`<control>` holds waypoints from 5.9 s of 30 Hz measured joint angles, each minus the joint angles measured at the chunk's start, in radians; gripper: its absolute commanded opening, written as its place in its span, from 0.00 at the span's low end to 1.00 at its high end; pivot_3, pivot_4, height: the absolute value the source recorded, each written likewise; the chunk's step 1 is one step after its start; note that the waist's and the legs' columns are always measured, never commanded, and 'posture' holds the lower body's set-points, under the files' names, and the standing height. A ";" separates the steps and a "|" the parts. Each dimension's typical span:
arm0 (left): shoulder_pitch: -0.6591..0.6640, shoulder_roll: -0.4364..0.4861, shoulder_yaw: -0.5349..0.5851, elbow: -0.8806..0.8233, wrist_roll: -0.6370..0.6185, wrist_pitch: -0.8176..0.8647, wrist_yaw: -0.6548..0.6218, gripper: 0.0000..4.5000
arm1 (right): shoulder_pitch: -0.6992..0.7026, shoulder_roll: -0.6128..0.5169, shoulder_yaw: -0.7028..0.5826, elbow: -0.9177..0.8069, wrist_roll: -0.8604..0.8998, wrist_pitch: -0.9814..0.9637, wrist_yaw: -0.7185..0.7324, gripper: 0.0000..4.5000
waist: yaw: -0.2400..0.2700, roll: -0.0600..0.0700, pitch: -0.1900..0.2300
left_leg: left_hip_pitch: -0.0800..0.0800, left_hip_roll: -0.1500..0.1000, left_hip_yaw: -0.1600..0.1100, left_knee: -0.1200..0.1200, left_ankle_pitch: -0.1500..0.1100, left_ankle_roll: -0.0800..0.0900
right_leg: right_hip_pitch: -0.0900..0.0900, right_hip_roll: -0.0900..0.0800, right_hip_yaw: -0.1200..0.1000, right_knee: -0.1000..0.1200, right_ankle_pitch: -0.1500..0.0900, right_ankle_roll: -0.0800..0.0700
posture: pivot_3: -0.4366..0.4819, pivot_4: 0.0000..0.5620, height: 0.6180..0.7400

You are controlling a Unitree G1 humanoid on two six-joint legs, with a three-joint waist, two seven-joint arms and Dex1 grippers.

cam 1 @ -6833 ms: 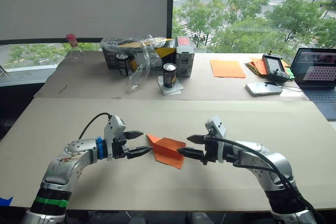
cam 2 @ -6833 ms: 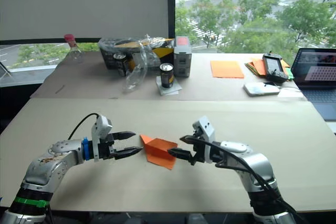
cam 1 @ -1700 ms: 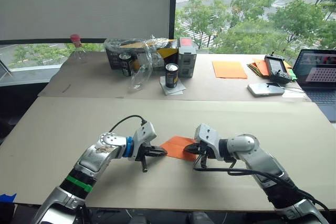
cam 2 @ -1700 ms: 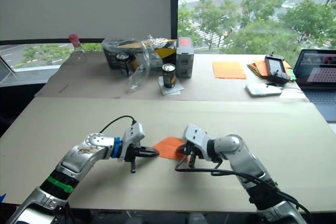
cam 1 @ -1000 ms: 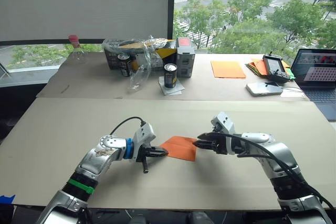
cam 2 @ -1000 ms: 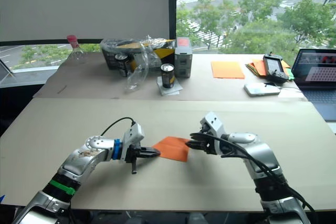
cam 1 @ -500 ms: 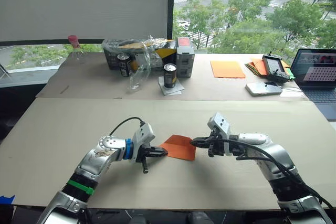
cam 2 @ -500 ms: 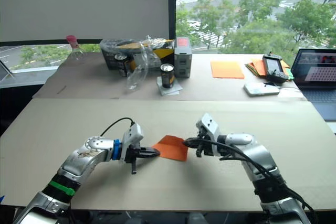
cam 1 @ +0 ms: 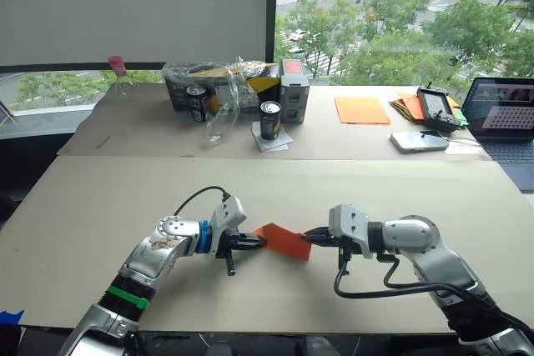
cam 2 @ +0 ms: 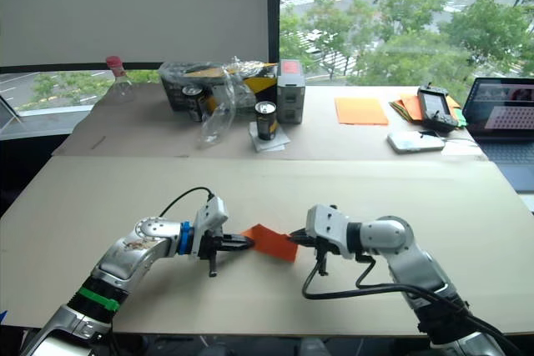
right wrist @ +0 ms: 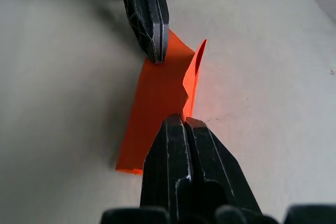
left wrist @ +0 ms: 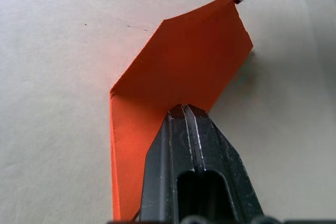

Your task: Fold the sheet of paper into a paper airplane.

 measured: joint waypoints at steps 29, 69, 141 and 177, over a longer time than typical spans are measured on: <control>-0.044 -0.144 0.105 0.011 -0.077 0.055 0.076 0.00 | -0.016 -0.015 0.113 0.243 -0.354 -0.560 -0.221 0.01 | -0.007 -0.002 -0.001 | 0.019 0.001 0.000 -0.002 0.000 0.000 | 0.019 0.001 0.001 -0.002 -0.001 0.000 | 0.48 0.27 0.93; -0.033 -0.114 -0.016 0.138 0.107 -0.158 0.031 0.00 | -0.061 0.187 0.090 0.026 -0.007 0.430 -0.225 0.00 | 0.006 -0.001 -0.002 | 0.027 0.000 0.000 -0.004 -0.003 0.004 | 0.030 -0.001 0.000 -0.008 -0.008 0.010 | 0.48 0.27 0.93; 0.098 0.196 0.228 -0.282 -0.193 0.208 -0.113 0.00 | -0.045 -0.073 -0.021 -0.409 0.382 0.716 -0.096 0.00 | -0.001 0.000 0.000 | -0.005 0.000 -0.001 -0.002 -0.002 0.003 | -0.003 -0.001 0.000 -0.006 -0.004 0.005 | 0.48 0.27 0.93; 0.190 0.184 0.253 -0.379 -0.240 0.223 0.029 0.00 | -0.416 -0.021 -0.072 -0.026 0.242 0.782 -0.117 0.13 | -0.001 -0.001 0.002 | -0.005 0.000 -0.001 -0.002 -0.001 0.001 | -0.003 -0.001 0.000 -0.003 -0.002 0.002 | 0.48 0.27 0.93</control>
